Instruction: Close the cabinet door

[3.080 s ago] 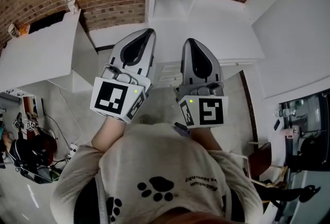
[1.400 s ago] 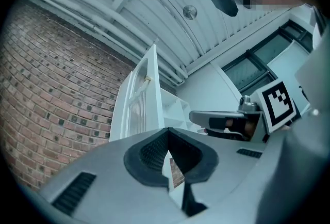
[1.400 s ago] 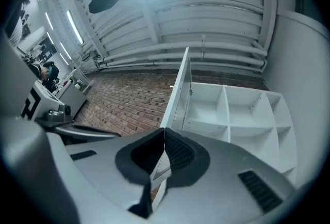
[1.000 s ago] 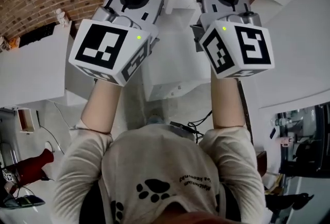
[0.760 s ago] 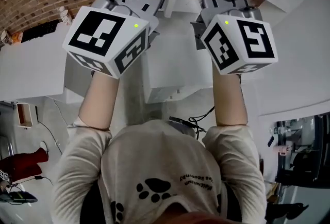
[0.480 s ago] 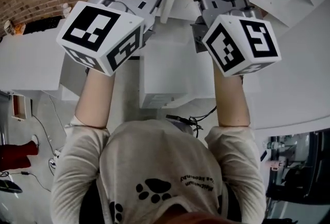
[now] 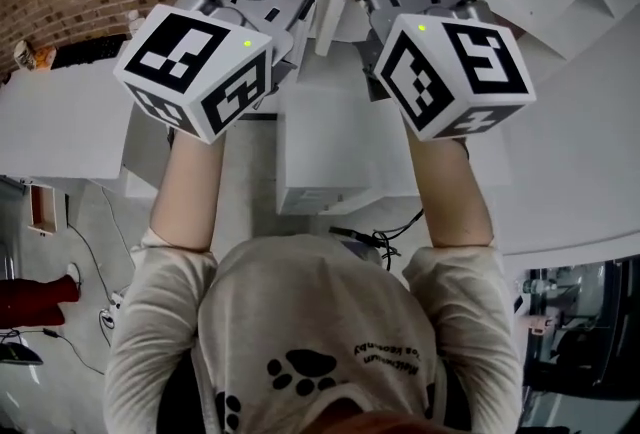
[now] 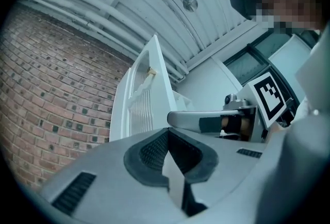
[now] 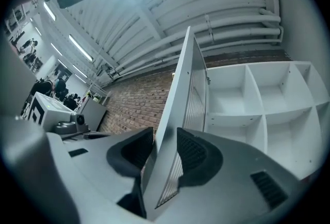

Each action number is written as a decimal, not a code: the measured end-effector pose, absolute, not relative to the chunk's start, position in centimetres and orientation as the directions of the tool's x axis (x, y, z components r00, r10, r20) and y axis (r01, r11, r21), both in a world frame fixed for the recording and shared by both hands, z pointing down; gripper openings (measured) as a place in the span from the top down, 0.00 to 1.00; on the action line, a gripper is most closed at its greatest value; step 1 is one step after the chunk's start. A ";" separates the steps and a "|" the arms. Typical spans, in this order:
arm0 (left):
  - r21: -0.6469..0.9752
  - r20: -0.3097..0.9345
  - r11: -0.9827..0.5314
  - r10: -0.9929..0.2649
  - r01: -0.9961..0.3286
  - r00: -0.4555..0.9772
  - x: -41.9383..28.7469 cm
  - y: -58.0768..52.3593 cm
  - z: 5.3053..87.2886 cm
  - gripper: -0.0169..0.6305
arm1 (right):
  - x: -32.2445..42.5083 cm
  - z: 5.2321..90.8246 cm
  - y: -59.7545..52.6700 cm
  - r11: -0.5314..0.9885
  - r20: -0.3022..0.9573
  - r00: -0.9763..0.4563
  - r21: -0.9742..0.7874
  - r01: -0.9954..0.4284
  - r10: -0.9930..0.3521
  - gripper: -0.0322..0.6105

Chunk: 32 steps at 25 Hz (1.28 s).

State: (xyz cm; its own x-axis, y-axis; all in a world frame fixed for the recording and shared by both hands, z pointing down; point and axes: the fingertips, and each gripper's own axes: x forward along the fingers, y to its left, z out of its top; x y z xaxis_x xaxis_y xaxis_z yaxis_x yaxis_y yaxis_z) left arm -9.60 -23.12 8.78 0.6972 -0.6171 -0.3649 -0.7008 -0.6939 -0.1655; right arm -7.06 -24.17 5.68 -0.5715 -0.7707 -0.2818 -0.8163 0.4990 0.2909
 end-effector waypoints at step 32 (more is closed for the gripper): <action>-0.188 -0.307 -0.848 -0.428 -0.495 0.850 -2.3 -24.7 11.0 0.96 | -1.9 6.4 -27.2 0.364 -0.241 -0.401 0.185 -0.913 -0.884 0.78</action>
State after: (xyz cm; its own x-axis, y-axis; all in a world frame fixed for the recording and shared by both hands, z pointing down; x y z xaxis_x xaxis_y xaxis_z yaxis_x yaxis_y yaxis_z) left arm -2.30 -24.68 10.97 0.8501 -0.4279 -0.3070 -0.4950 -0.8482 -0.1885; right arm -1.87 -27.16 6.44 -0.4015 -0.8836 -0.2409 -0.9127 0.3642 0.1852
